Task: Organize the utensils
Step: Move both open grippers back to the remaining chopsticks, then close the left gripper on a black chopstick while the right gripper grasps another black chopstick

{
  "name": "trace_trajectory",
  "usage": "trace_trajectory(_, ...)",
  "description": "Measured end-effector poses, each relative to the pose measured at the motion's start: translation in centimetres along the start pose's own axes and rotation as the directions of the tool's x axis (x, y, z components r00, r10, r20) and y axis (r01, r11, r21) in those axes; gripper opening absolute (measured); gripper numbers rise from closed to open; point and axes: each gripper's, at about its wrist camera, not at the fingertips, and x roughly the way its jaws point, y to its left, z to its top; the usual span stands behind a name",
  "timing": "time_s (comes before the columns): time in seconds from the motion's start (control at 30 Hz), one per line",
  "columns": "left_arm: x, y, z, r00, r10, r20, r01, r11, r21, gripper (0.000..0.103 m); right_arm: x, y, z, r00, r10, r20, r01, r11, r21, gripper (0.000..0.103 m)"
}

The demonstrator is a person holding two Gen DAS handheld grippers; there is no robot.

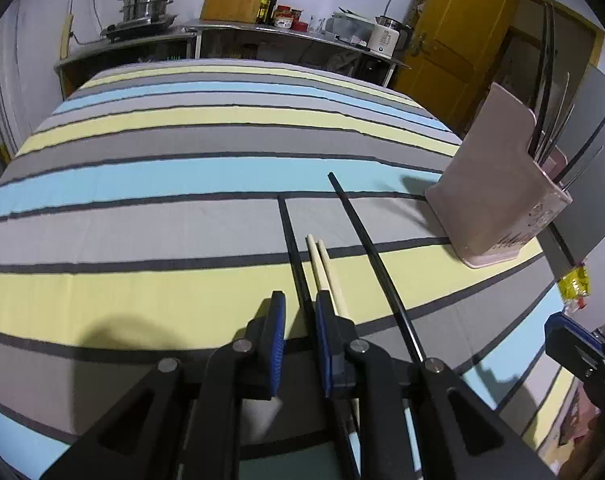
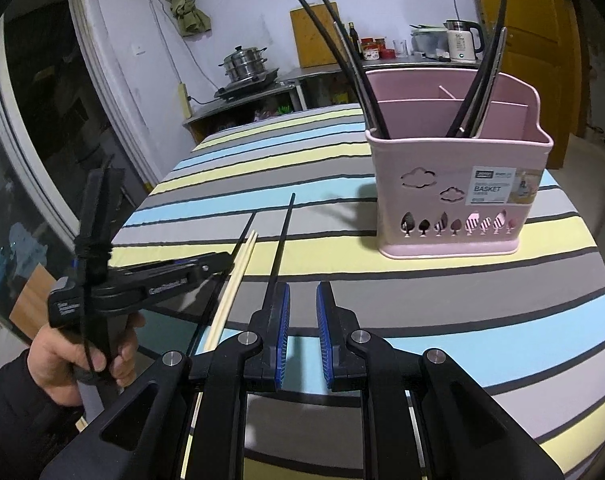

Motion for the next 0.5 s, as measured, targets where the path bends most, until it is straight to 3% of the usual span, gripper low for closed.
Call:
trace_trajectory(0.2,-0.1,0.5,0.0,1.0,0.024,-0.002,-0.024,1.0,0.017,0.011,1.3,0.4,0.4,1.0,0.009,-0.019,-0.009,1.0,-0.012,0.014)
trace_trajectory(0.5,-2.0,4.6,-0.8,0.998,0.068,0.0,-0.068,0.997,-0.044,0.01,5.6,2.5,1.8,0.998,0.02,-0.067,-0.025,0.997,-0.071,0.014)
